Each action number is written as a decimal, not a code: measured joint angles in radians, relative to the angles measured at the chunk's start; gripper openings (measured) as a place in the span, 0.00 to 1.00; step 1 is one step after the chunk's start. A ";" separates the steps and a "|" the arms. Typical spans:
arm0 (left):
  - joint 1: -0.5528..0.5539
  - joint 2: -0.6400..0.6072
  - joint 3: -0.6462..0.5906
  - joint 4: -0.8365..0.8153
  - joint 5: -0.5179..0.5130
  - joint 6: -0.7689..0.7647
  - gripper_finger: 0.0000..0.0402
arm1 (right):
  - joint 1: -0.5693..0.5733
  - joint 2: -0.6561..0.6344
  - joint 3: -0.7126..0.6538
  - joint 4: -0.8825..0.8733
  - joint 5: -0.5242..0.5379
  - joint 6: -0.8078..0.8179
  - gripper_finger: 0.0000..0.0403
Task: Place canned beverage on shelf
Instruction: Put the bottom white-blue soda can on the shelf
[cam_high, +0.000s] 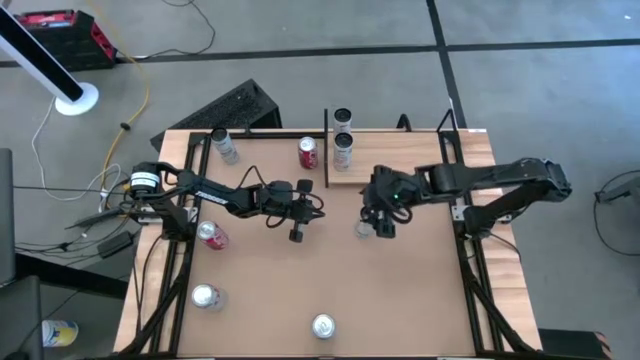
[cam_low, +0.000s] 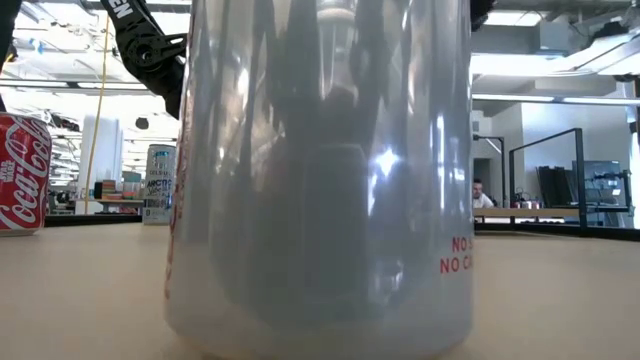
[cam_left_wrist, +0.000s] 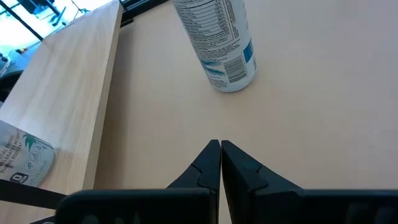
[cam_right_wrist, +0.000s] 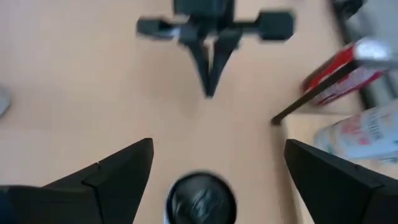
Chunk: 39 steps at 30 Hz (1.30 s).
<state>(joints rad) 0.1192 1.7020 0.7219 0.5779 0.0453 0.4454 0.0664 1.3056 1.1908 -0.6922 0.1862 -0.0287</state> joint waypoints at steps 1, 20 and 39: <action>0.000 0.000 0.000 -0.001 0.000 0.000 0.00 | -0.014 0.000 0.000 -0.023 -0.036 -0.005 0.96; 0.035 0.000 0.000 -0.003 0.048 0.013 0.00 | -0.146 0.162 0.150 -0.271 -0.260 0.598 0.96; 0.040 0.000 0.000 -0.004 0.054 0.005 0.00 | -0.039 0.429 0.344 -0.526 -0.126 0.775 0.96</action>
<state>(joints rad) 0.1589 1.7016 0.7219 0.5737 0.0994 0.4507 0.0271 1.7346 1.5350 -1.2185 0.0597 0.7460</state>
